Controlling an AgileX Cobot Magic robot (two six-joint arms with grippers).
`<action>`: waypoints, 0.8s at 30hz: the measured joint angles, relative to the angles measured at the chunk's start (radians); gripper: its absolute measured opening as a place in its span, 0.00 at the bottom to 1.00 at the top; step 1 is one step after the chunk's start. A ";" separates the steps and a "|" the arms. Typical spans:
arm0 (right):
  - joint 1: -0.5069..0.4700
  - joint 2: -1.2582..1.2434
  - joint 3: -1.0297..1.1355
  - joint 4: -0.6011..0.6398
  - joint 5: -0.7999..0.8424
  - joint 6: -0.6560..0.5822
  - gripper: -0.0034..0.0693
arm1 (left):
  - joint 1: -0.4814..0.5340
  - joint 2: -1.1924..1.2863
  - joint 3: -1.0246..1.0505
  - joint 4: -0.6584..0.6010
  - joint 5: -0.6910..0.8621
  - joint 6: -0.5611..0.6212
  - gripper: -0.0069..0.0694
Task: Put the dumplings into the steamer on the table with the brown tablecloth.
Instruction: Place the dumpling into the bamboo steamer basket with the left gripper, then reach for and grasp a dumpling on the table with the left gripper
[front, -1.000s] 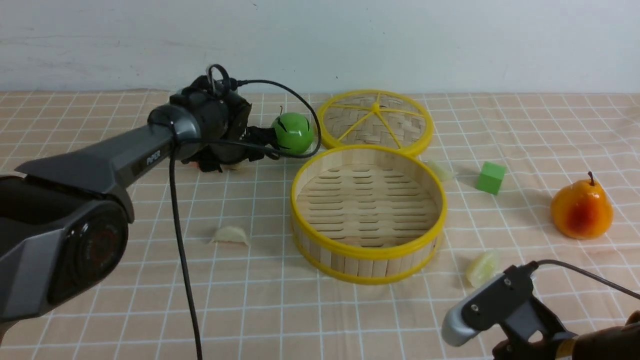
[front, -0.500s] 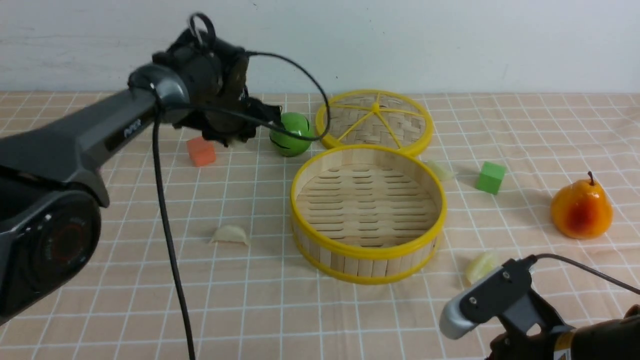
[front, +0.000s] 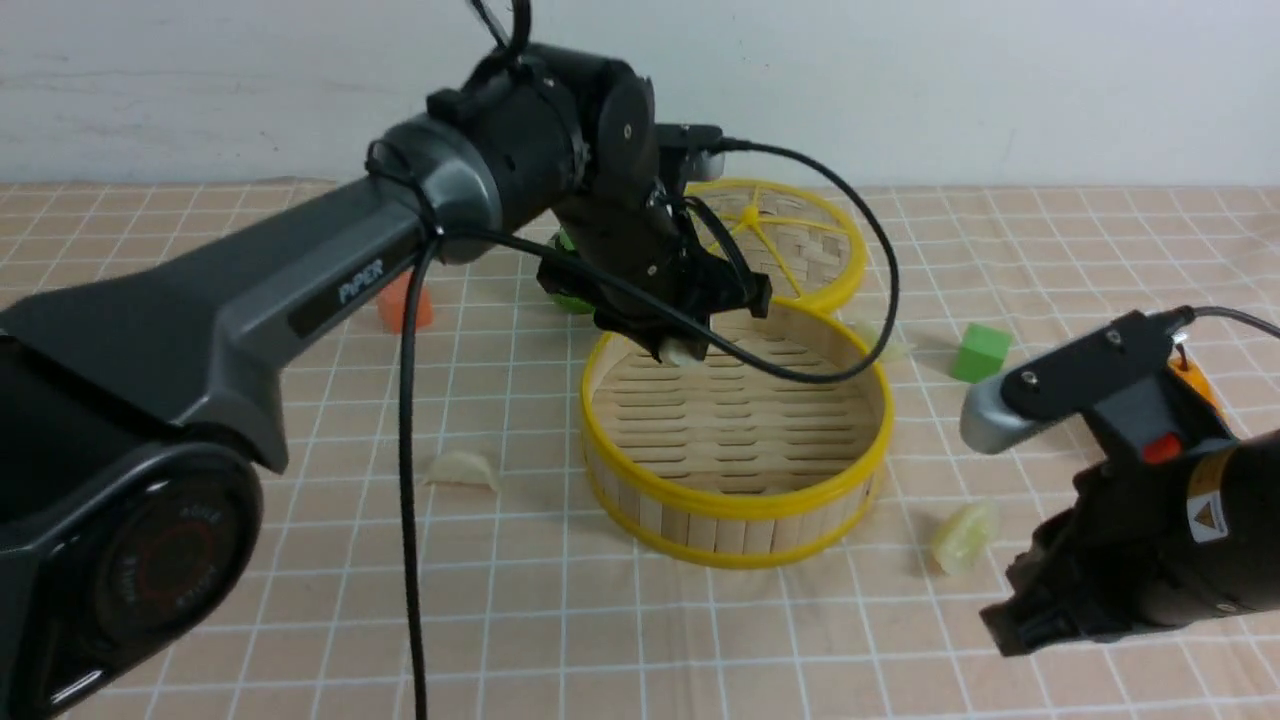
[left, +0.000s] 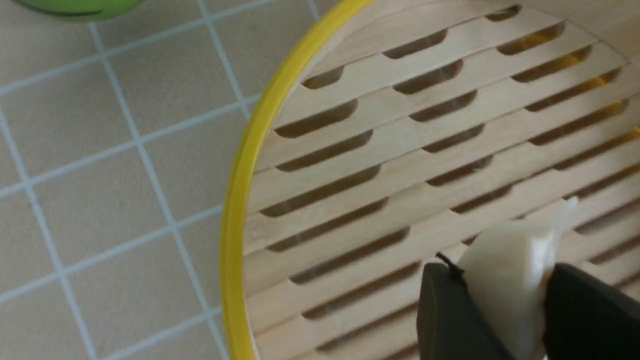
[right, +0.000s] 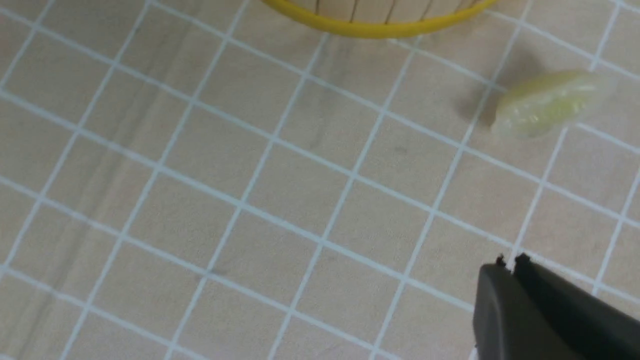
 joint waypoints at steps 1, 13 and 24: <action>0.000 0.000 0.000 0.000 0.000 0.000 0.10 | 0.000 0.000 0.000 0.000 0.000 0.000 0.40; 0.001 0.000 -0.001 0.028 0.005 0.004 0.10 | 0.001 0.070 0.000 0.029 -0.056 0.001 0.75; 0.001 0.000 -0.001 0.045 0.032 -0.032 0.11 | 0.090 -0.226 0.079 0.104 0.303 0.051 0.78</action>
